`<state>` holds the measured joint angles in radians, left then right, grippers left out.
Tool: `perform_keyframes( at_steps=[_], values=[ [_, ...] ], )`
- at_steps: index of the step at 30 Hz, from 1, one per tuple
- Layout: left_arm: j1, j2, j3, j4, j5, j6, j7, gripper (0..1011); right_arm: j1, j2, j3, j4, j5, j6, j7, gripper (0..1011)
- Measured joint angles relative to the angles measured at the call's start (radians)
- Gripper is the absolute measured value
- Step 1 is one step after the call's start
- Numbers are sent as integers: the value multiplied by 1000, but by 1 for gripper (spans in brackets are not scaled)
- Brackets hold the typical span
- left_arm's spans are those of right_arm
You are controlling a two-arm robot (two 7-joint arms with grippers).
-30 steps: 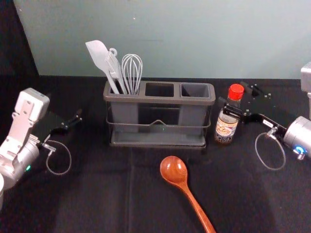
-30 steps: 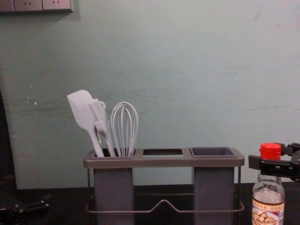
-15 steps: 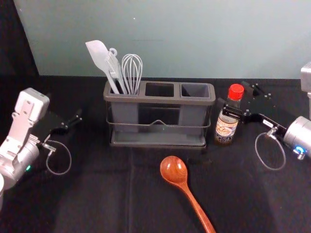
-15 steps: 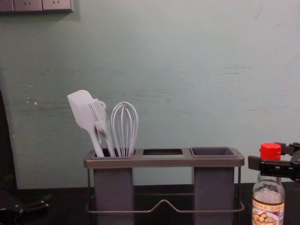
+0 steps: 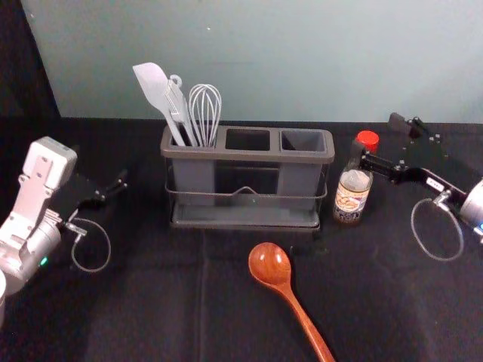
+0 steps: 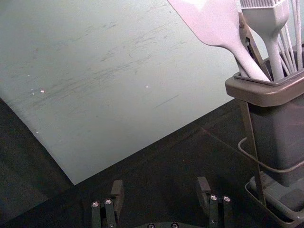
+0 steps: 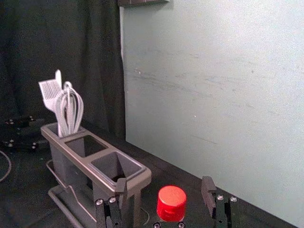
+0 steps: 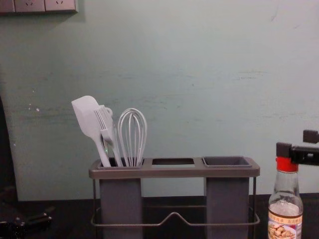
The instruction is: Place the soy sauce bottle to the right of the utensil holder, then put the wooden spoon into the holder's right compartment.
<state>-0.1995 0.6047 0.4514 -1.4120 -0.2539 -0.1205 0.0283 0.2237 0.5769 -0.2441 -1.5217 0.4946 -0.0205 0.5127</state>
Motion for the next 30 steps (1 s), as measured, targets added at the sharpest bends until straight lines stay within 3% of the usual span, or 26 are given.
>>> perform_keyframes(
  at_steps=[11,17,19,22,24,26,30],
  values=[
    [0,0,0,0,0,0,0,1005,-86,94,29,-213,48,112,-10,1000],
    [0,0,0,0,0,0,0,1005,-115,126,14,-312,66,204,-43,1002],
    [0,0,0,0,0,0,0,1005,-110,144,-20,-359,66,283,-60,1000],
    [0,0,0,0,0,0,0,1005,-89,155,-59,-386,60,352,-70,1000],
    [0,0,0,0,0,0,0,1005,-57,160,-106,-406,49,433,-80,1000],
    [0,0,0,0,0,0,0,1005,-32,160,-140,-411,39,486,-84,1000],
    [0,0,0,0,0,0,0,1005,54,130,-245,-405,22,659,-90,1000]
  ],
)
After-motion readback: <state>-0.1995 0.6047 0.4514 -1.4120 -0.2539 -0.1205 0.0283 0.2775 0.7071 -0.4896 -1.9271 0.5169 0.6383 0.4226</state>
